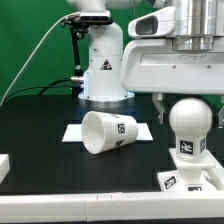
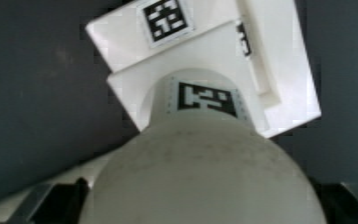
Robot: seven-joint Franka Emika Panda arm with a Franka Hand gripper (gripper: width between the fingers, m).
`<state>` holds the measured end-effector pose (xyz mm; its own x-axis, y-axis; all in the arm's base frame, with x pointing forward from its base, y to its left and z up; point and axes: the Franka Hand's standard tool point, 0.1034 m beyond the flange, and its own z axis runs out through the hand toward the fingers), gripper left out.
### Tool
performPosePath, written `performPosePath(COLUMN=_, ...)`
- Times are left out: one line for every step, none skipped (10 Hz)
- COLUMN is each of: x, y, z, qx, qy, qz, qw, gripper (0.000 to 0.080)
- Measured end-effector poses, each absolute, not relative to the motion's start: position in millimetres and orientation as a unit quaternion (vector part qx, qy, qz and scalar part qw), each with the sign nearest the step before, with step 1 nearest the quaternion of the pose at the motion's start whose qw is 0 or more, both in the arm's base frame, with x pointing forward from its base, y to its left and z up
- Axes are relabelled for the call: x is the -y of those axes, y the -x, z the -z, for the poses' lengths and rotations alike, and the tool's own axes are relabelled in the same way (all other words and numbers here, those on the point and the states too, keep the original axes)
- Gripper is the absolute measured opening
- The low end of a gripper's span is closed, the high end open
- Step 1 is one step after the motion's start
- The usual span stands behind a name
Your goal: Assemble lamp
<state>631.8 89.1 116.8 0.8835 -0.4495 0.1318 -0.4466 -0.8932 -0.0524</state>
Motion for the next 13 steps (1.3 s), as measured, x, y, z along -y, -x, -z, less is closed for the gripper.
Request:
performPosePath(x=-89.7, y=-631.2, z=-115.9, qx=-0.286, qy=0.956, qz=0.067, qw=0.018, gripper=0.0577)
performPosePath(x=-91.1, y=-629.5, z=-114.4, qx=-0.341, qy=0.938, qz=0.064, qw=0.025, gripper=0.0577)
performPosePath(x=-94.3, y=-626.5, z=-112.8, qx=-0.371, qy=0.926, qz=0.059, qw=0.027, gripper=0.0577)
performPosePath(x=-99.7, y=-624.7, z=-113.7, qx=-0.365, qy=0.929, qz=0.058, qw=0.019, gripper=0.0577)
performPosePath(x=-99.7, y=-623.4, z=-112.6, qx=-0.392, qy=0.918, qz=0.055, qw=0.021, gripper=0.0577)
performPosePath(x=-99.3, y=-622.9, z=-111.3, qx=-0.414, qy=0.909, qz=0.053, qw=0.022, gripper=0.0577)
performPosePath(x=-99.0, y=-622.4, z=-110.9, qx=-0.448, qy=0.892, qz=0.05, qw=0.025, gripper=0.0577)
performPosePath(x=-97.2, y=-622.7, z=-110.3, qx=-0.503, qy=0.863, qz=0.041, qw=0.032, gripper=0.0577)
performPosePath(x=-96.0, y=-623.1, z=-110.3, qx=-0.552, qy=0.832, qz=0.033, qw=0.04, gripper=0.0577)
performPosePath(x=-97.1, y=-622.6, z=-110.1, qx=-0.614, qy=0.787, qz=0.021, qw=0.053, gripper=0.0577)
performPosePath(x=-97.9, y=-622.6, z=-110.0, qx=-0.671, qy=0.739, qz=0.009, qw=0.068, gripper=0.0577)
performPosePath(x=-98.7, y=-623.4, z=-110.6, qx=-0.711, qy=0.699, qz=0.001, qw=0.076, gripper=0.0577)
performPosePath(x=-99.1, y=-623.9, z=-111.0, qx=-0.736, qy=0.672, qz=-0.003, qw=0.08, gripper=0.0577)
